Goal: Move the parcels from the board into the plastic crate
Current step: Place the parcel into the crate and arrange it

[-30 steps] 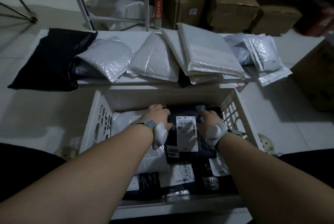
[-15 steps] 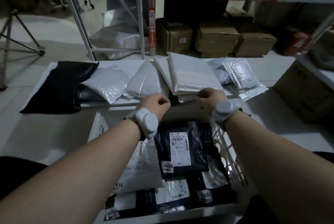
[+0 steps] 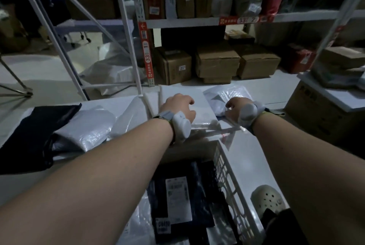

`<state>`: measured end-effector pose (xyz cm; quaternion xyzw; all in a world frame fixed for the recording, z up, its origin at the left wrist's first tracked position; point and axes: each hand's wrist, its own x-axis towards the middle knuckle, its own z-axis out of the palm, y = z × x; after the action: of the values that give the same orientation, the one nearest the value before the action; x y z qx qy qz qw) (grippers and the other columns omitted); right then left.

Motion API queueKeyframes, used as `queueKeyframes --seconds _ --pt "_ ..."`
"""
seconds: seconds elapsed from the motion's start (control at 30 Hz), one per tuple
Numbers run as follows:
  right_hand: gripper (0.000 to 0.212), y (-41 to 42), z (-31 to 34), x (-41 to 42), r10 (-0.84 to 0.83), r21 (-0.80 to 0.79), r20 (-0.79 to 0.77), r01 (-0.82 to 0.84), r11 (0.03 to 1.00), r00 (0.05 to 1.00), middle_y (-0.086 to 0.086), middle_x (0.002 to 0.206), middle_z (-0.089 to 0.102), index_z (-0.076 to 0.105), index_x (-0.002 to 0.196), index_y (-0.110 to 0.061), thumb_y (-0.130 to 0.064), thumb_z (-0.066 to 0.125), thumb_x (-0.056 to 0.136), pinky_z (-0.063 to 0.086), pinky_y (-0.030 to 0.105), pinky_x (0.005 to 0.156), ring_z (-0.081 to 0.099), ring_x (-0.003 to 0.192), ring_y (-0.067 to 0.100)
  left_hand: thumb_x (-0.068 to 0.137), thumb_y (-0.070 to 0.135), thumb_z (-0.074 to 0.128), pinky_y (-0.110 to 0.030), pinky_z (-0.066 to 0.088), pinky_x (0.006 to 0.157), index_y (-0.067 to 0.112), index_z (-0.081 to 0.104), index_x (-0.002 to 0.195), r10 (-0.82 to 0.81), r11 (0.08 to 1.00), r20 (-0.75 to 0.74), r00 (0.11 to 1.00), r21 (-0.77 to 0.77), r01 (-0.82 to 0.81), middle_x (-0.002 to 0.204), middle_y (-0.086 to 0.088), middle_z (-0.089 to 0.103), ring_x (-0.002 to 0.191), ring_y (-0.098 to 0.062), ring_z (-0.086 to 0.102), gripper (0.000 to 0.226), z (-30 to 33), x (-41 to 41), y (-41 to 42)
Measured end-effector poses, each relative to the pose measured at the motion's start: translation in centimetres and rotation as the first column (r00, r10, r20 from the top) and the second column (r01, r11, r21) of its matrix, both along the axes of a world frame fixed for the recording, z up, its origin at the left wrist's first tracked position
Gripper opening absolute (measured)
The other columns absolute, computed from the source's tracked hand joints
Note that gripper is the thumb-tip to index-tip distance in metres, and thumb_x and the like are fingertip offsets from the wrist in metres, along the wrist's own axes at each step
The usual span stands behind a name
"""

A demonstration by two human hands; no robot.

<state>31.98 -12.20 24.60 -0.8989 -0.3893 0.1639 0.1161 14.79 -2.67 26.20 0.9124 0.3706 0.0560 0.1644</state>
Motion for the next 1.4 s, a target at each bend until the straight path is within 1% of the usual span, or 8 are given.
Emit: queueKeyframes --seconds 0.17,0.47,0.63,0.7,0.83,1.0,1.2,1.4 --pt "0.047 -0.5 -0.3 4.3 -0.049 -0.043 0.034 0.050 0.998 0.998 0.009 0.146 0.039 0.039 0.141 -0.005 -0.015 0.048 0.096 0.027 0.021 0.103 0.035 0.133 0.022 0.089 0.032 0.052 -0.037 0.041 0.104 0.025 0.044 0.139 0.010 1.000 -0.115 0.993 0.025 -0.007 0.144 -0.003 0.042 0.128 -0.026 0.044 0.050 -0.3 4.6 0.8" --pt "0.042 1.6 -4.5 8.1 -0.140 0.007 -0.067 0.141 0.990 0.988 0.017 0.133 0.052 0.052 0.131 -0.010 -0.018 0.060 0.090 0.042 0.036 0.099 0.050 0.123 0.034 0.090 0.043 0.049 -0.045 0.034 0.104 0.024 0.038 0.139 0.032 0.997 -0.353 0.935 0.078 -0.004 0.144 -0.006 0.035 0.133 -0.030 0.032 0.055 -3.2 8.8 2.5" --pt "0.028 1.9 -6.1 8.0 -0.212 0.017 0.133 0.211 0.977 0.968 0.005 0.114 0.051 0.045 0.095 -0.024 -0.034 0.052 0.070 0.045 0.045 0.094 0.050 0.111 0.030 0.089 0.055 0.043 -0.050 0.027 0.107 0.028 0.032 0.141 0.072 0.996 -0.387 0.919 0.083 -0.043 0.152 -0.005 0.023 0.139 -0.032 0.022 0.060 -5.5 9.1 2.8" --pt "0.038 1.8 -6.7 7.7 -0.178 -0.020 0.108 0.181 0.983 0.978 0.005 0.115 0.047 0.042 0.096 -0.022 -0.026 0.050 0.059 0.045 0.046 0.090 0.046 0.111 0.031 0.090 0.057 0.038 -0.050 0.026 0.106 0.028 0.033 0.140 0.081 0.996 -0.418 0.905 0.076 -0.054 0.151 -0.006 0.025 0.138 -0.033 0.023 0.058 -6.3 9.2 2.9" --pt "0.041 1.8 -7.2 7.7 -0.192 -0.039 0.020 0.193 0.980 0.981 0.007 0.125 0.038 0.040 0.109 -0.019 -0.016 0.055 0.071 0.039 0.048 0.098 0.040 0.121 0.031 0.090 0.058 0.034 -0.050 0.027 0.105 0.027 0.037 0.136 0.105 0.993 -0.446 0.889 0.101 -0.066 0.146 -0.006 0.032 0.134 -0.033 0.027 0.055 -6.8 9.3 2.6" --pt "0.029 2.8 -7.6 6.7 -0.249 -0.015 0.103 0.252 0.968 0.963 0.010 0.124 0.042 0.040 0.116 -0.020 -0.022 0.041 0.087 0.034 0.043 0.091 0.041 0.118 0.032 0.088 0.056 0.040 -0.045 0.037 0.094 0.024 0.048 0.127 0.117 0.992 -0.353 0.928 0.083 -0.093 0.129 -0.009 0.049 0.117 -0.032 0.045 0.051 -6.1 9.2 2.7" --pt "0.036 2.6 -5.9 5.8 -0.139 -0.016 0.097 0.141 0.990 0.986 0.013 0.116 0.045 0.038 0.111 -0.018 -0.018 0.053 0.079 0.041 0.046 0.085 0.047 0.112 0.036 0.092 0.044 0.046 -0.039 0.042 0.101 0.021 0.045 0.135 0.056 0.996 -0.203 0.978 -0.061 -0.070 0.136 -0.009 0.049 0.120 -0.030 0.050 0.049 -4.8 8.9 1.7" --pt "0.031 3.1 -3.4 5.0 -0.109 0.172 0.126 0.086 0.981 0.986 0.012 0.117 0.051 0.041 0.113 -0.023 -0.010 0.043 0.085 0.040 0.041 0.077 0.051 0.107 0.035 0.096 0.026 0.046 -0.030 0.043 0.090 0.018 0.057 0.124 0.099 0.991 0.122 0.988 -0.103 -0.087 0.125 -0.006 0.059 0.112 -0.025 0.056 0.032 -4.0 8.1 0.5"
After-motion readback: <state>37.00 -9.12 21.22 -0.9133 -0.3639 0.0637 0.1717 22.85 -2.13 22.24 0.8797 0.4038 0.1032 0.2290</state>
